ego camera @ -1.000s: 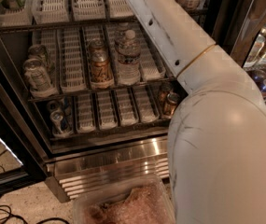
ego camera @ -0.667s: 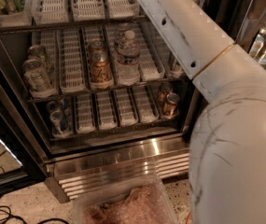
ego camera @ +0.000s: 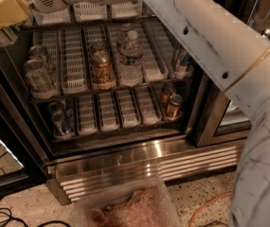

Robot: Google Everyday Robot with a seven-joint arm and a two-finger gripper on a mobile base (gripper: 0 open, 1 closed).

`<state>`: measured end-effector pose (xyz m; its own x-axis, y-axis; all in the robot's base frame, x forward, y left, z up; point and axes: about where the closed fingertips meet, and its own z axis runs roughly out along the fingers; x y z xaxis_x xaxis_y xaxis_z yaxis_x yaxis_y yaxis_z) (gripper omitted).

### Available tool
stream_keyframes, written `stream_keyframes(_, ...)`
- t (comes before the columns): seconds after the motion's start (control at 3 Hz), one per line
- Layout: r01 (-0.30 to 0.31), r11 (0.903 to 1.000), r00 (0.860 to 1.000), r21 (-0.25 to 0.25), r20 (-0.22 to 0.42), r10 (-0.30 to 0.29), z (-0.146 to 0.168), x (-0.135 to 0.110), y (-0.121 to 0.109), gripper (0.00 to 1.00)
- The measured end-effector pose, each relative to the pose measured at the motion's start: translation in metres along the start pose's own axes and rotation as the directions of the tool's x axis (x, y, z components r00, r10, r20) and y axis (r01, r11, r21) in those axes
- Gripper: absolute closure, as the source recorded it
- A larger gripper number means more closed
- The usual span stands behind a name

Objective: Pick green can from top shelf of fridge

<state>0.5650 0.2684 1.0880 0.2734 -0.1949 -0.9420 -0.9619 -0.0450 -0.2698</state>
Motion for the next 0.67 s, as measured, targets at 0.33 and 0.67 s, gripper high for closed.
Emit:
stream_keyframes(0.33, -0.025, 0.9996, 0.999, -0.011, -0.032, 0.025, -0.004, 0.009, 0.010, 1.00)
stream_keyframes(0.67, -0.048, 0.9988, 0.998, -0.010, -0.052, 0.048, -0.008, 0.019, 0.016, 1.00)
